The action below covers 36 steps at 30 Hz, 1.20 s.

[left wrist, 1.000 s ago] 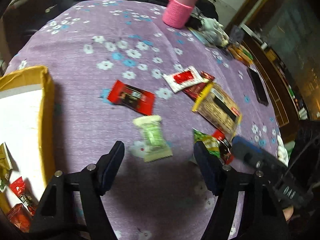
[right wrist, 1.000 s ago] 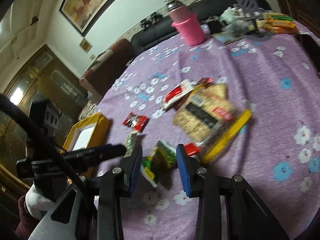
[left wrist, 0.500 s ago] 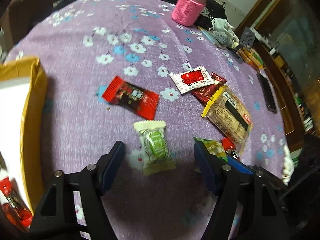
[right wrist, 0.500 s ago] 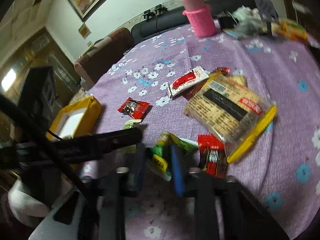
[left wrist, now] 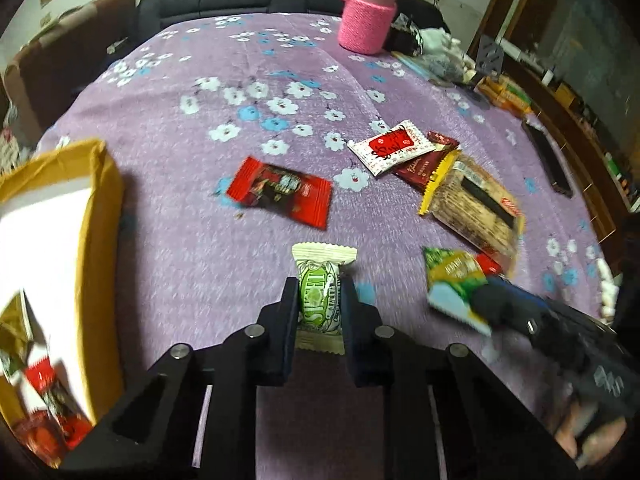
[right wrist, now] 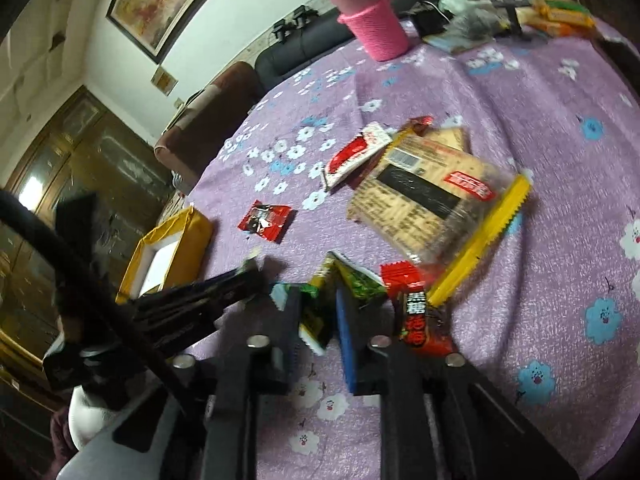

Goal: Organize snacks
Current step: 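Drop the white-green candy into the box with the left tool while the right tool drops the green pack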

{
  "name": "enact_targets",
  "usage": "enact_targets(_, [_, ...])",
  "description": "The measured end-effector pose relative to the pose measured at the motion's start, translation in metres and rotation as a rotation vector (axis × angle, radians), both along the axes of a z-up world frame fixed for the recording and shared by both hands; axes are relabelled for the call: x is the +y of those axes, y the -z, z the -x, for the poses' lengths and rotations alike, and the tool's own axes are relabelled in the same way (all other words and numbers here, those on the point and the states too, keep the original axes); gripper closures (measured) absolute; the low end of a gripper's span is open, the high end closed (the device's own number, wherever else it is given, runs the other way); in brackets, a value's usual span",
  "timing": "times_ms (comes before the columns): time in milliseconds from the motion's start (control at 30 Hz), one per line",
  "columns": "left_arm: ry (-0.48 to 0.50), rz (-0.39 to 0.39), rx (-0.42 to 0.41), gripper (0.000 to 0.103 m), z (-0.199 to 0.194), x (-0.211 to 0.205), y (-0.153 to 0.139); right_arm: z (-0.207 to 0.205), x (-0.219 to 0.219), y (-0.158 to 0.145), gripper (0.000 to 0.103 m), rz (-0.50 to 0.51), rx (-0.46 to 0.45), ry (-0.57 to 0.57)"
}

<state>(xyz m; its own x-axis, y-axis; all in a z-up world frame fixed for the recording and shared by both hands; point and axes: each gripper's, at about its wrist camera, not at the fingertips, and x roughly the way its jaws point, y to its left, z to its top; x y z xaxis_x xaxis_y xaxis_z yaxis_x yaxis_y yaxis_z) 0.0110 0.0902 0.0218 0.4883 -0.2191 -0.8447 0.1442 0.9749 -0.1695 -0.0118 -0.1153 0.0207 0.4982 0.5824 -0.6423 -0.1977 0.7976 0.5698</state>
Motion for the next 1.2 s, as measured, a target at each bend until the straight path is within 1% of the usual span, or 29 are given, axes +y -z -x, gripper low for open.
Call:
enact_targets(33, [-0.003, 0.020, -0.007, 0.082, 0.007, 0.004, -0.003, 0.000, -0.001, 0.000, 0.075, 0.001, -0.003, 0.008])
enact_targets(133, [-0.007, 0.077, -0.044, 0.082, 0.029, 0.015, -0.017, 0.001, 0.001, -0.001, 0.070, 0.006, -0.027, 0.010])
enact_targets(167, [-0.008, 0.093, -0.059, 0.082, 0.035, 0.018, -0.023, 0.001, 0.003, -0.001, 0.063, 0.006, -0.033, 0.006])
enact_targets(233, [-0.015, 0.137, -0.097, 0.082, 0.053, 0.028, -0.035, 0.002, 0.005, 0.000, 0.054, 0.003, -0.035, 0.001])
enact_targets(367, [-0.050, 0.208, -0.161, 0.082, 0.083, 0.056, -0.054, 0.003, 0.009, 0.005, 0.053, 0.019, -0.038, -0.002])
enact_targets(467, [-0.089, 0.222, -0.205, 0.082, 0.101, 0.078, -0.064, 0.000, 0.006, 0.008, 0.052, -0.017, -0.018, 0.000])
enact_targets(533, [-0.121, 0.204, -0.232, 0.082, 0.113, 0.095, -0.069, -0.004, 0.002, 0.010, 0.052, -0.056, 0.010, 0.016])
enact_targets(567, [-0.139, 0.199, -0.242, 0.082, 0.120, 0.105, -0.071, -0.007, 0.000, 0.010, 0.052, -0.074, 0.041, 0.031])
enact_targets(633, [-0.166, 0.205, -0.251, 0.082, 0.130, 0.121, -0.071, -0.012, -0.001, 0.009, 0.052, -0.078, 0.089, 0.049])
enact_targets(700, [-0.202, 0.215, -0.259, 0.082, 0.140, 0.139, -0.069, -0.017, 0.003, 0.006, 0.054, -0.046, 0.115, 0.074])
enact_targets(733, [-0.221, 0.220, -0.261, 0.082, 0.144, 0.148, -0.067, -0.018, 0.007, 0.004, 0.059, -0.008, 0.114, 0.080])
enact_targets(767, [-0.238, 0.227, -0.259, 0.082, 0.149, 0.157, -0.064, -0.019, 0.012, 0.003, 0.068, 0.037, 0.111, 0.086])
enact_targets(800, [-0.257, 0.233, -0.256, 0.082, 0.153, 0.166, -0.061, -0.019, 0.017, 0.001, 0.071, 0.087, 0.104, 0.091])
enact_targets(867, [-0.294, 0.238, -0.251, 0.082, 0.161, 0.182, -0.056, -0.017, 0.027, -0.003, 0.072, 0.160, 0.073, 0.099])
enact_targets(933, [-0.328, 0.232, -0.239, 0.082, 0.168, 0.196, -0.050, -0.011, 0.033, -0.006, 0.075, 0.211, 0.042, 0.097])
enact_targets(1000, [-0.352, 0.219, -0.220, 0.082, 0.172, 0.207, -0.043, -0.005, 0.037, -0.009, 0.075, 0.235, 0.024, 0.094])
enact_targets(1067, [-0.371, 0.189, -0.194, 0.082, 0.174, 0.212, -0.035, 0.003, 0.040, -0.014, 0.075, 0.242, 0.002, 0.091])
enact_targets(1133, [-0.380, 0.171, -0.172, 0.082, 0.173, 0.214, -0.028, 0.008, 0.043, -0.020, 0.075, 0.239, -0.019, 0.087])
enact_targets(1200, [-0.385, 0.153, -0.141, 0.082, 0.168, 0.216, -0.020, 0.016, 0.050, -0.031, 0.075, 0.215, -0.047, 0.068])
